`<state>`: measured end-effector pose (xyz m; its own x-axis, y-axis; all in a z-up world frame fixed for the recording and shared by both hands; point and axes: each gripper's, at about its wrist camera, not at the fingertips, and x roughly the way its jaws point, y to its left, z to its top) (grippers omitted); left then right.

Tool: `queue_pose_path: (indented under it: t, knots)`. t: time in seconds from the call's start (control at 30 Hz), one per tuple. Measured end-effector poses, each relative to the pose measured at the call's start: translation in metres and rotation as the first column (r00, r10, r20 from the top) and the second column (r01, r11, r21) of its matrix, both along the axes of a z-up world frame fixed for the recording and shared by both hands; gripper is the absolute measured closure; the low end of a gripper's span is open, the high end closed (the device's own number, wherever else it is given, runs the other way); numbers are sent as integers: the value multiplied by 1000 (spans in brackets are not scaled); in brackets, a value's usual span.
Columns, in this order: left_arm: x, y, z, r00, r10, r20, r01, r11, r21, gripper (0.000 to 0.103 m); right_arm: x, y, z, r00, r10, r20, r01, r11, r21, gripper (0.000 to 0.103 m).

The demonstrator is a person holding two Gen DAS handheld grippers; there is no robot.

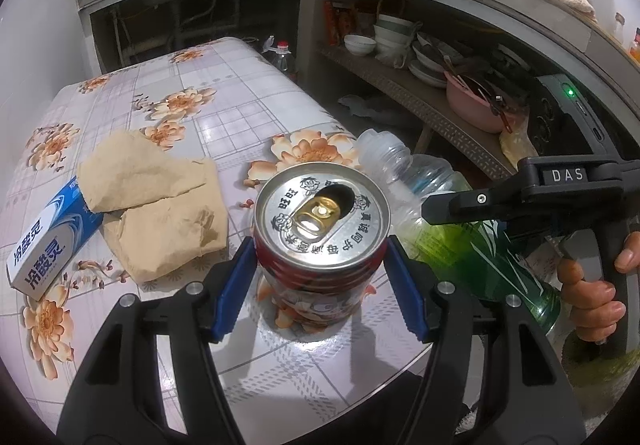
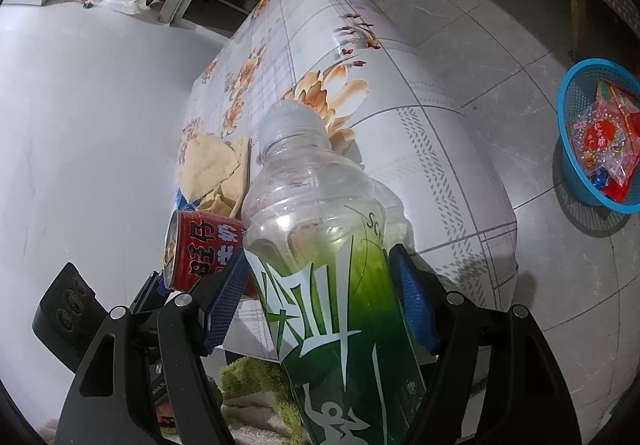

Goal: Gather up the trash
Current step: 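Lift the can with the left tool while the right tool carries the bottle toward the wastebasket, then open both tools over the blue wastebasket to drop the bottle and can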

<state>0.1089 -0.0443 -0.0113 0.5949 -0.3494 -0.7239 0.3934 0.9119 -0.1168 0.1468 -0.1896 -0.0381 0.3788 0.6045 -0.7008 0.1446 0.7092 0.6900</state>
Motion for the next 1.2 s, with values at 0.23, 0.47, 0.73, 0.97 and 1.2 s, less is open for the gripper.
queue_pose_path:
  t: [0.23, 0.47, 0.73, 0.97, 1.2]
  knots:
    - [0, 1, 1, 1000, 1, 5, -1, 1000, -2, 42, -1, -1, 1, 1000, -3, 9, 3, 1000, 17, 33]
    - [-4, -4, 10, 1000, -18, 18, 18, 1000, -8, 42, -10, -5, 5, 999, -18, 40, 16, 998, 56, 33]
    - [10, -35, 29, 994, -105, 31, 106, 994, -17, 42, -37, -68, 12, 979, -184, 90, 171, 976, 133, 33]
    - [35, -100, 42, 973, -230, 31, 231, 972, -33, 42, -88, -154, -13, 906, -421, 30, 414, 900, 134, 33]
    - [53, -152, 31, 953, -301, -27, 300, 953, -39, 42, -86, -200, -59, 876, -478, -63, 479, 878, -7, 33]
